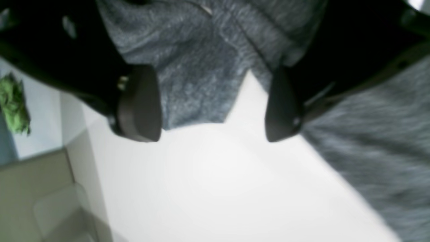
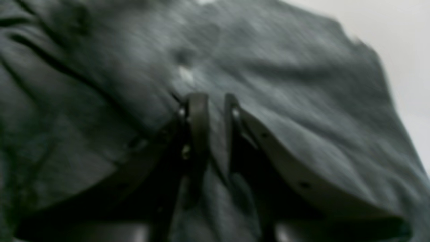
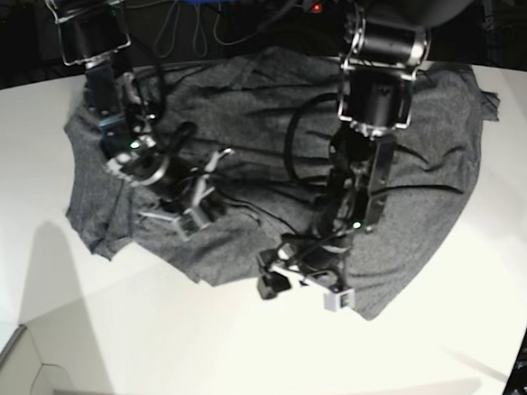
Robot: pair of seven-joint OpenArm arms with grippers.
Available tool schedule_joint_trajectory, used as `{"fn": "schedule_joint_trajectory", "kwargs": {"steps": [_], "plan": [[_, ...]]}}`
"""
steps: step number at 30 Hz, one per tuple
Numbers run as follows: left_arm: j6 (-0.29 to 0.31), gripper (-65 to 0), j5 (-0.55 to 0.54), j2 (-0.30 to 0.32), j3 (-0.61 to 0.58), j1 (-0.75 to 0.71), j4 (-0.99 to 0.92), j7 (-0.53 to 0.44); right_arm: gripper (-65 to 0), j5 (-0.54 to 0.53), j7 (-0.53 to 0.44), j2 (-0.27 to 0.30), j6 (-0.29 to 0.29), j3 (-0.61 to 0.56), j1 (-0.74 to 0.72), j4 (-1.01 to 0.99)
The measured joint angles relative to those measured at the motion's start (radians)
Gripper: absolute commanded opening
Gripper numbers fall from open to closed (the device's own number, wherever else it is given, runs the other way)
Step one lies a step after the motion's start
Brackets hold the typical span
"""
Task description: Layout the t-shirt on the table in an organized manner, then fold the t-shirt properly
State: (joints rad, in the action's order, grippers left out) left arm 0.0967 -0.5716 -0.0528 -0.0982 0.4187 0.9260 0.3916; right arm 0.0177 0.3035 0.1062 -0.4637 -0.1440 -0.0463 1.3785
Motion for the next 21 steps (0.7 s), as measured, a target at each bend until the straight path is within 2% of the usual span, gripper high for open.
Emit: {"fn": "schedule_joint_trajectory", "kwargs": {"steps": [5, 10, 13, 14, 15, 19, 20, 21], "plan": [[-0.002, -16.9, 0.002, -0.012, -0.076, 0.048, -0.13, -0.008, -46.0, 0.001, -0.003, 0.014, 0.007, 0.096, 0.015, 0.018], [0.002, -16.9, 0.002, -0.011, -0.207, 0.059, -0.224, -0.171, -45.7, 0.001, 0.0, 0.013, 0.005, 0.143, 0.055, 0.082], [0.002, -19.4, 0.0, -0.01, -0.301, 0.064, -0.235, -0.203, -45.7, 0.0, -0.008, 0.012, 0.004, 0.143, 0.053, 0.088], [0.004, -23.3, -0.002, -0.011, -0.321, 0.064, -0.235, -0.203, -45.8, 0.0, -0.008, 0.009, 0.004, 0.143, 0.053, 0.088], [0.005, -29.8, -0.005, -0.011, -0.332, 0.063, -0.235, -0.202, -45.9, 0.0, -0.008, 0.01, 0.004, 0.143, 0.053, 0.088], [0.003, -62.2, 0.0, -0.005, -0.334, 0.059, -0.243, -0.191, -45.9, -0.003, -0.008, 0.027, 0.004, 0.144, 0.076, 0.089], [0.004, -65.0, 0.002, -0.003, -0.327, 0.059, -0.245, -0.191, -46.0, -0.002, -0.007, 0.031, 0.004, 0.15, 0.081, 0.089], [0.004, -65.0, -0.002, -0.003, -0.315, 0.059, -0.245, -0.187, -46.0, -0.001, -0.007, 0.035, 0.004, 0.153, 0.084, 0.089]]}}
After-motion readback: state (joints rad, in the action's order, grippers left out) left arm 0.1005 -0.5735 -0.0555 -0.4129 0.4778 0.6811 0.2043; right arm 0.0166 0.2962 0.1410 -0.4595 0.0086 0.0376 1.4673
